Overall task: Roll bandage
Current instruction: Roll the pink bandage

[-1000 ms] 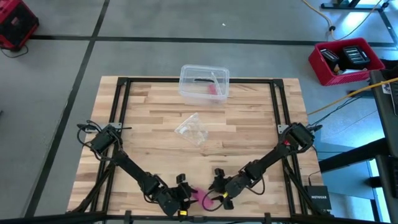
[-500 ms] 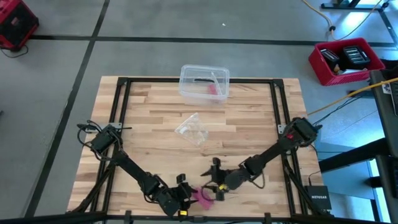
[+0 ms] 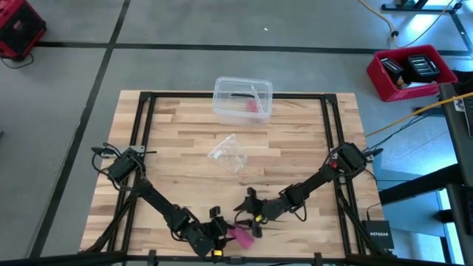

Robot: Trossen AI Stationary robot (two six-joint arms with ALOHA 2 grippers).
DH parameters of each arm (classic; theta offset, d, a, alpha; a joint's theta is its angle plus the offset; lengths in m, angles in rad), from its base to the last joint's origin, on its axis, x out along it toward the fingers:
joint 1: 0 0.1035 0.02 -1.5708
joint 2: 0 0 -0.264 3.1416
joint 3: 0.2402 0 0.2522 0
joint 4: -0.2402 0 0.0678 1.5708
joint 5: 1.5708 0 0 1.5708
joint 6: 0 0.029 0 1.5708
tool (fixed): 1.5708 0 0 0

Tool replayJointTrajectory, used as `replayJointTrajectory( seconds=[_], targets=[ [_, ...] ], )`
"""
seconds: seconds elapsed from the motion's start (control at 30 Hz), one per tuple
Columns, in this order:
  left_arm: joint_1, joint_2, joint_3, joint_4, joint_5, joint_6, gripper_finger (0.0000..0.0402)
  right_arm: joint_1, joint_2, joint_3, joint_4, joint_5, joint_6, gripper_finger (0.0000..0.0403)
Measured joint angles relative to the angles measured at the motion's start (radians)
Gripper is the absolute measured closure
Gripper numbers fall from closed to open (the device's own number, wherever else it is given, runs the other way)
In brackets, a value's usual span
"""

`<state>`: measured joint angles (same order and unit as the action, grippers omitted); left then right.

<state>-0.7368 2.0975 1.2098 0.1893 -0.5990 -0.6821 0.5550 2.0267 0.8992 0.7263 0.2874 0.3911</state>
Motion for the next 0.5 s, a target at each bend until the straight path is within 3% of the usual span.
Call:
replayJointTrajectory(
  seconds=[0.27, 0.5],
  targets=[
    [0.002, 0.001, 0.0, 0.002, -0.003, -0.003, 0.0227, 0.008, 0.065, 0.052, -0.135, 0.087, 0.001, 0.0171],
    [0.001, 0.001, 0.0, 0.002, -0.002, 0.0, 0.0227, 0.01, 0.072, 0.052, -0.152, 0.067, 0.003, 0.0171]
  ],
)
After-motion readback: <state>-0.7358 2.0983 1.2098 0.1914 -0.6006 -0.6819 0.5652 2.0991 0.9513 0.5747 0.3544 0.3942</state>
